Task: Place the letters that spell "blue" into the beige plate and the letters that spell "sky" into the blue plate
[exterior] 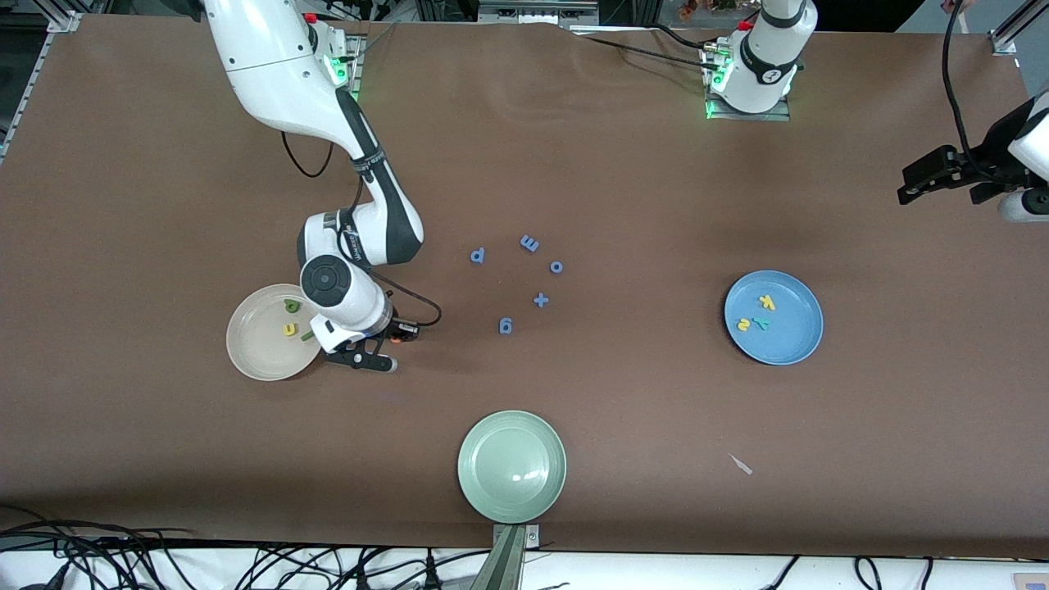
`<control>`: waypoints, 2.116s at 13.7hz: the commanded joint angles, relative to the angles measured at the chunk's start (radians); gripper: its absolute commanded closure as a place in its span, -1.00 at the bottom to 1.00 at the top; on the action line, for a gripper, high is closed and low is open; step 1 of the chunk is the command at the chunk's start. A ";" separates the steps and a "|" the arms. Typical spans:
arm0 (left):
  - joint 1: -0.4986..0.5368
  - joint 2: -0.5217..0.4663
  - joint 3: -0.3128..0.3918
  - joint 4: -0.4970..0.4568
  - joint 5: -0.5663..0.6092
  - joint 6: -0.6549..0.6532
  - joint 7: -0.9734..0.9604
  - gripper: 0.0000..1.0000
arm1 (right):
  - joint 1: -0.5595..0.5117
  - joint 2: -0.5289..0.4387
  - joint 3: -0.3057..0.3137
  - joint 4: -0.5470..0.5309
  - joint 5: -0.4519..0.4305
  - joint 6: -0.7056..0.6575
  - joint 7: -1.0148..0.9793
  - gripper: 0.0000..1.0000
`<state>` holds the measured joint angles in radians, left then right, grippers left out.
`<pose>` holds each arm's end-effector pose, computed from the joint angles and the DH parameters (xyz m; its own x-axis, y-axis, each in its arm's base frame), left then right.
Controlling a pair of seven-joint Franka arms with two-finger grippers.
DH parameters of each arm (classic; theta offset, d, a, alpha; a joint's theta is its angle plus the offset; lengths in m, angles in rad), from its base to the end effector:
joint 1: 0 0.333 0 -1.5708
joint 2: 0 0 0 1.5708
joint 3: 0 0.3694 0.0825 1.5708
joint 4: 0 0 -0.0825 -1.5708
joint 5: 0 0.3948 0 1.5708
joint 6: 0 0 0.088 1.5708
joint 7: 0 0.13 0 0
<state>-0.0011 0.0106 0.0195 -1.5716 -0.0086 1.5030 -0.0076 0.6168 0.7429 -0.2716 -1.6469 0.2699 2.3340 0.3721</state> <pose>0.5595 0.0091 0.6429 0.9965 0.0254 -0.0792 0.0261 -0.9996 0.0078 0.6698 0.2772 0.1974 0.9885 -0.1495 -0.0217 -0.1495 -0.9888 0.0002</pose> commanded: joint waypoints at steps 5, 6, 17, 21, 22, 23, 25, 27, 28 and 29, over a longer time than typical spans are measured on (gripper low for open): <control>0.015 -0.008 0.003 -0.010 -0.017 -0.017 0.008 -1.00 | -0.017 -0.126 -0.196 0.017 0.003 -0.354 -0.376 0.55; 0.016 -0.009 0.004 -0.007 -0.017 -0.014 0.011 -1.00 | -0.017 -0.158 -0.201 -0.046 0.003 -0.334 -0.401 0.55; 0.024 -0.006 0.004 -0.015 -0.011 0.036 -0.008 -1.00 | -0.019 -0.274 -0.218 -0.102 0.006 -0.312 -0.420 -0.98; 0.035 -0.006 0.004 -0.016 -0.011 0.045 -0.008 -1.00 | -0.019 -0.275 -0.279 0.123 -0.049 -0.534 -0.429 -1.00; 0.035 -0.006 0.004 -0.016 -0.011 0.045 -0.008 -1.00 | -0.020 -0.274 -0.290 0.178 -0.075 -0.582 -0.429 -1.00; 0.035 -0.006 0.004 -0.016 -0.011 0.048 -0.008 -1.00 | -0.020 -0.274 -0.300 0.218 -0.090 -0.616 -0.430 -1.00; 0.033 -0.006 0.004 -0.019 -0.011 0.051 -0.008 -1.00 | -0.020 -0.275 -0.333 0.258 -0.095 -0.674 -0.437 -1.00; 0.033 -0.006 0.002 -0.021 -0.011 0.055 -0.008 -1.00 | -0.020 -0.278 -0.342 0.318 -0.095 -0.732 -0.435 -1.00; 0.033 -0.006 0.003 -0.019 -0.011 0.055 -0.008 -1.00 | -0.020 -0.278 -0.345 0.352 -0.098 -0.755 -0.432 -1.00; 0.033 -0.006 0.002 -0.019 -0.011 0.055 -0.008 -1.00 | -0.019 -0.278 -0.353 0.363 -0.104 -0.760 -0.432 -1.00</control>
<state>0.0274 0.0145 0.0253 -1.5773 -0.0086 1.5445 -0.0126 0.5952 0.4575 -0.6116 -1.3433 0.1823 1.6204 -0.0512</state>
